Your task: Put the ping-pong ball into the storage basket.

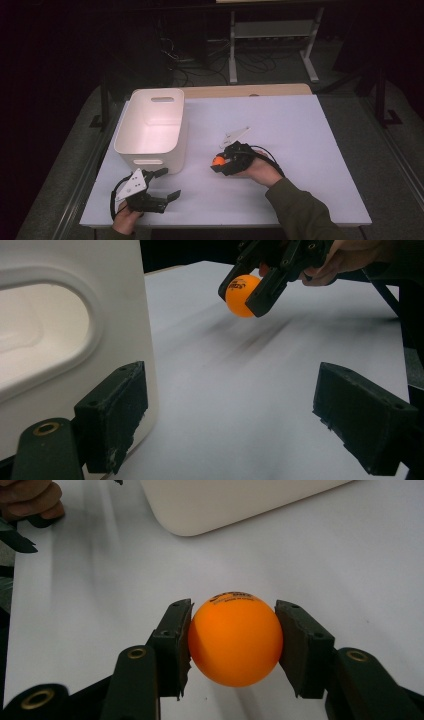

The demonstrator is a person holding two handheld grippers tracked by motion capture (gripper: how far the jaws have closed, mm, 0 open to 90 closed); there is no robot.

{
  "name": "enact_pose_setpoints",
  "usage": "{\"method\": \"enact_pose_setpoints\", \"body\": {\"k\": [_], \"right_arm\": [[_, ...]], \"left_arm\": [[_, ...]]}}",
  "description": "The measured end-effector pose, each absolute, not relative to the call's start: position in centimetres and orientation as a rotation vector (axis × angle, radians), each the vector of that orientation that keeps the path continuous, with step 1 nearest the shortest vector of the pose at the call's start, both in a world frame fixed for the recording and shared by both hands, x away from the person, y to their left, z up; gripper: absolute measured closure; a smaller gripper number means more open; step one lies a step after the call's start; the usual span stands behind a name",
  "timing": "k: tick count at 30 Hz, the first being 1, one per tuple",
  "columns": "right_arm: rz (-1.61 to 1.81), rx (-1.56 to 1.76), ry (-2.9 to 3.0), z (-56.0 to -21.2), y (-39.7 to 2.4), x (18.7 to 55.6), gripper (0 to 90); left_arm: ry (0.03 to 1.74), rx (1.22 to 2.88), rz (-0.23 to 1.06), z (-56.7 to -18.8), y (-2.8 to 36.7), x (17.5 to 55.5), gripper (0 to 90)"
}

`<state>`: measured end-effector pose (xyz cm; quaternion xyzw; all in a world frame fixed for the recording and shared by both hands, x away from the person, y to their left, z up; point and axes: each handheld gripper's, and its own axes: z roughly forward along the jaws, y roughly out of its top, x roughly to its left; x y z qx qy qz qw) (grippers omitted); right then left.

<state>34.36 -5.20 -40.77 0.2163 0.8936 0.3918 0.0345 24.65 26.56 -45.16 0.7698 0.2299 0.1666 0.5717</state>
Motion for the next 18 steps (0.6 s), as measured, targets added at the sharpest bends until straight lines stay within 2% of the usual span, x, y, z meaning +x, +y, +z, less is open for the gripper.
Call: {"method": "enact_pose_setpoints", "body": {"k": [18], "right_arm": [[1.197, 0.626, 2.727, -38.6, -5.0, 34.7, 49.5]], "left_arm": [[0.537, 1.808, 0.392, -45.1, 26.6, 24.7, 14.0]]}}
